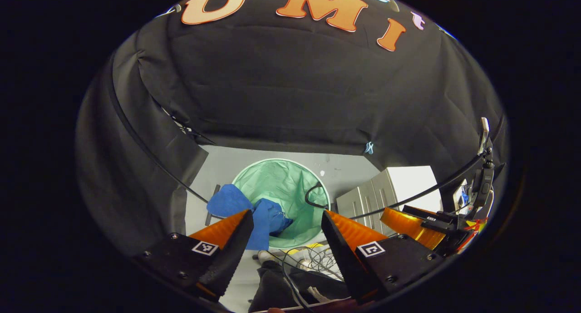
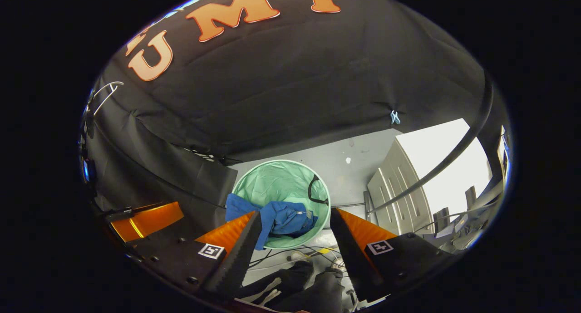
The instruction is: Grasp the clothes on the hanger with both hands and then place them into the laundry hamper below.
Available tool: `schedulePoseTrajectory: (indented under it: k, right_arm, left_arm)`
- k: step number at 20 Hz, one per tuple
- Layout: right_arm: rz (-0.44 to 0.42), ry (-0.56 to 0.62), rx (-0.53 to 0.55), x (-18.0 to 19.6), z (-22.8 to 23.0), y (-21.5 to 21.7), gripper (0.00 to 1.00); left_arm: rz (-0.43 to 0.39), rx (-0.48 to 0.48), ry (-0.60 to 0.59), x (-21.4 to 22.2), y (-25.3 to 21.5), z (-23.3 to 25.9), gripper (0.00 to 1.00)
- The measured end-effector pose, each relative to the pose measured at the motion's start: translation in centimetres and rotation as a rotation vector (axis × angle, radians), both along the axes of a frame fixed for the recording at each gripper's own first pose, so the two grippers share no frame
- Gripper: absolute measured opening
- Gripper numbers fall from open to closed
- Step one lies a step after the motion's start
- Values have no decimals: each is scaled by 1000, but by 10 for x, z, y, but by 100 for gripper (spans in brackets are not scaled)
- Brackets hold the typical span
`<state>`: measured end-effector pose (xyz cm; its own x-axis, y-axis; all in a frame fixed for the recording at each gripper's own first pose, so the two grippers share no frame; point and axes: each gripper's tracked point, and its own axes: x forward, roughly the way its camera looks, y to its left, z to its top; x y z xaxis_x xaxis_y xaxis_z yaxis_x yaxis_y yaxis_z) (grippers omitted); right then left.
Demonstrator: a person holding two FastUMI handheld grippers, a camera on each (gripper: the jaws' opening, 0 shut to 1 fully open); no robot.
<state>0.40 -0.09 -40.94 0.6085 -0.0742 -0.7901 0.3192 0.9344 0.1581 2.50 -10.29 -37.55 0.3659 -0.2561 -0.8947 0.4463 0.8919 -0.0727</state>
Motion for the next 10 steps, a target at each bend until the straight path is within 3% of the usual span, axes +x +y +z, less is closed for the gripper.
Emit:
schedulePoseTrajectory:
  k: [10]
  right_arm:
    - [21,-198,-119,-51,124,-68,99]
  left_arm:
    - [21,-97,-255,-20,-39,118,96]
